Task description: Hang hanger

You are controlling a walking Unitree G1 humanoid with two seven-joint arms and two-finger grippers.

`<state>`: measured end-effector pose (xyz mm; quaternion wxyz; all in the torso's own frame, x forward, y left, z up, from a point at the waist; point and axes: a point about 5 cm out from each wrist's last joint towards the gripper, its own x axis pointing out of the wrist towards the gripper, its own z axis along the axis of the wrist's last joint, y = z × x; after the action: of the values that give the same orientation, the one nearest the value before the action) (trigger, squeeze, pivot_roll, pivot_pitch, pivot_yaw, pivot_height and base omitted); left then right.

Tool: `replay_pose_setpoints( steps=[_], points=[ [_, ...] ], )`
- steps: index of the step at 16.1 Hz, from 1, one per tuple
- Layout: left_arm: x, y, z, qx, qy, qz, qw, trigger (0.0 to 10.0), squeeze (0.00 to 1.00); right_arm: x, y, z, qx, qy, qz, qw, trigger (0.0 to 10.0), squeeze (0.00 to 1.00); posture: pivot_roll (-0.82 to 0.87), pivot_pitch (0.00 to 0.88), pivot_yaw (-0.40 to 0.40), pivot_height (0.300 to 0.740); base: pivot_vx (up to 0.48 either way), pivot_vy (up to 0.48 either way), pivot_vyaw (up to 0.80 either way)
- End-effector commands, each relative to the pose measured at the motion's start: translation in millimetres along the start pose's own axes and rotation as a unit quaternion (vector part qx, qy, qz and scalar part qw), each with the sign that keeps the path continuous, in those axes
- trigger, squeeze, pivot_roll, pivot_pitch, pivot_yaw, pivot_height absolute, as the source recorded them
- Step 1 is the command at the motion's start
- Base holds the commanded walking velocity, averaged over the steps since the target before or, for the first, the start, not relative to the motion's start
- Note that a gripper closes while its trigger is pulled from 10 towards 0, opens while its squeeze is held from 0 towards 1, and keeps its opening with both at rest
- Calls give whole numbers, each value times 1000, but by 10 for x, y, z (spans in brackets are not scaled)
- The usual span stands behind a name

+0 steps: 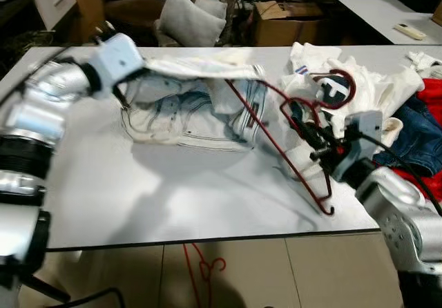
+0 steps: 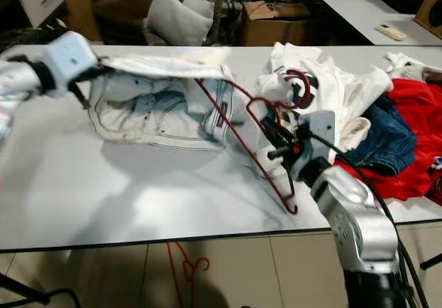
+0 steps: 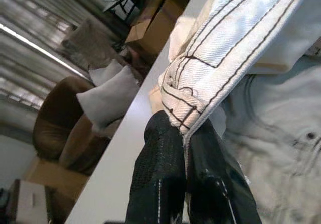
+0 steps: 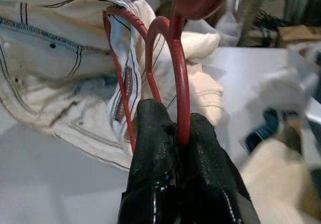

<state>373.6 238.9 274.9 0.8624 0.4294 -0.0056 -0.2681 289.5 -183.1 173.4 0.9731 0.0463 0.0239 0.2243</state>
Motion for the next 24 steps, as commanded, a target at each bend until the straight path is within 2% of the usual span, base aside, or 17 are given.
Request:
replay_pose_setpoints(
  steps=[1,2,3,4,7,9,10,12,13,14,15,16,17,19,21,23,24],
  points=[
    [-144,182,43,-15,-14,27,999,0,0,10,-94,119,-11,-29,-12,999,10000,0,-86,0,-28,740,0,0,0],
    [-203,301,100,-34,-35,51,997,0,0,40,-121,183,-11,-44,-12,999,10000,0,-80,0,-29,740,0,0,0],
    [-333,592,309,-72,-103,116,985,0,0,81,-197,295,-11,-70,-22,997,10000,0,-80,0,-29,740,0,0,0],
    [-374,703,439,-96,-142,137,976,0,0,90,-240,297,-15,-69,-33,997,10000,0,-69,0,-28,740,0,0,0],
    [-361,762,705,-136,-215,135,958,0,0,90,-342,209,-30,-52,-64,996,10000,0,-64,0,-16,740,0,0,0],
    [-345,797,852,-174,-265,135,939,0,0,101,-372,143,-51,-39,-74,995,10000,0,-65,0,3,740,0,0,0],
    [-328,809,925,-172,-274,131,937,0,0,116,-413,117,-62,-32,-95,993,10000,0,-63,0,18,740,0,0,0],
    [-304,795,941,-166,-265,121,942,0,0,128,-414,102,-56,-33,-97,993,10000,0,-61,0,24,740,0,0,0],
    [-238,709,901,-154,-238,92,954,431,0,160,-309,33,-49,-18,-64,997,10000,0,-64,0,42,740,0,0,0],
    [-216,680,883,-148,-230,85,958,1569,0,168,-255,1,-48,-11,-44,998,10000,0,-66,0,51,740,0,0,0],
    [-142,592,827,-143,-207,70,965,1804,0,176,-61,-111,-35,11,18,999,10000,0,-70,0,57,740,0,0,0],
    [-110,563,807,-145,-199,67,967,1569,0,173,33,-147,-32,14,44,998,10000,0,-68,0,58,740,0,0,0],
    [-47,499,761,-140,-178,63,972,0,0,165,254,-192,-18,10,100,995,10000,0,-68,0,58,740,0,0,0],
    [-25,459,725,-140,-170,59,974,0,0,165,380,-189,-5,0,125,992,10000,0,-67,0,58,740,0,0,0],
    [-19,394,666,-127,-152,43,979,0,0,203,341,-169,7,-13,95,995,10000,0,-65,0,58,740,0,0,0],
    [-22,232,493,-87,-105,3,991,0,0,228,186,-31,50,-51,47,996,10000,0,-62,0,55,740,0,0,0],
    [-25,194,455,-78,-95,-7,992,0,0,222,169,1,63,-60,45,995,10000,0,-62,0,55,740,0,0,0]
  ],
)
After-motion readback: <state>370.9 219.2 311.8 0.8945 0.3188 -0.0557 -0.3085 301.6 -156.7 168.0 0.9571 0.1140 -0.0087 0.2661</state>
